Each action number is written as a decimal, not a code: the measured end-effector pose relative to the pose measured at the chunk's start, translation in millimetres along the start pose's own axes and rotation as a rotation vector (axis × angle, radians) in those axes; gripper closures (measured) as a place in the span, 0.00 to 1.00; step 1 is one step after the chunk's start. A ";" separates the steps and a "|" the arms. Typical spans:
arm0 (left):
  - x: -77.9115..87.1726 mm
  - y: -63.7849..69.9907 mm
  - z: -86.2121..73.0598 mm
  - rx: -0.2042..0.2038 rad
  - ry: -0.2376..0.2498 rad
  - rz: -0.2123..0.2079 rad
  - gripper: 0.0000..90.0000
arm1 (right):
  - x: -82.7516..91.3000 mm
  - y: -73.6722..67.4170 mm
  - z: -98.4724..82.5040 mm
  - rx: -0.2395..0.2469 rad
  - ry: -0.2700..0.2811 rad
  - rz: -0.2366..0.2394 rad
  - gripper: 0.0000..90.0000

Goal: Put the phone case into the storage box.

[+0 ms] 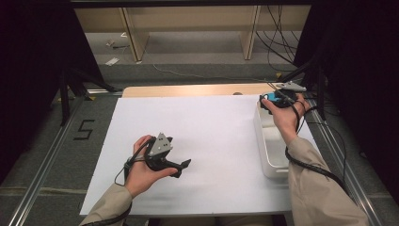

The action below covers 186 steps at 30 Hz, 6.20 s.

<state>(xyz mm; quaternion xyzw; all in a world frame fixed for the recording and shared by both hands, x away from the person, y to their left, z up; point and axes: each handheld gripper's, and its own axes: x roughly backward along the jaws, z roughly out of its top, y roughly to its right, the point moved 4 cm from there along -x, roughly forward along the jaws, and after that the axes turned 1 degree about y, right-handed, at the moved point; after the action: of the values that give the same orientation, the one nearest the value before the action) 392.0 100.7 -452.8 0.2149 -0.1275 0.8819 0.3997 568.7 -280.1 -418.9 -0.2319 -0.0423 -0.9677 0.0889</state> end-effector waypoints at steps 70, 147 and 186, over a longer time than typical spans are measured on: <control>-0.1 0.2 -0.1 0.000 0.002 -0.002 0.00 | -23.6 1.8 -5.2 0.023 0.013 0.010 0.19; 1.2 0.7 0.9 0.006 -0.001 -0.001 0.01 | 33.1 -26.4 -4.0 0.067 0.056 0.173 0.13; 2.1 0.4 1.6 0.013 0.004 0.000 0.01 | 76.7 -50.6 -19.9 0.130 0.077 0.331 0.16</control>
<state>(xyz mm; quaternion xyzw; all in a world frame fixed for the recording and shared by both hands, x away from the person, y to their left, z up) 390.9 101.2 -450.4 0.2158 -0.1211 0.8831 0.3986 483.0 -244.7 -403.7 -0.1923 -0.0627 -0.9432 0.2634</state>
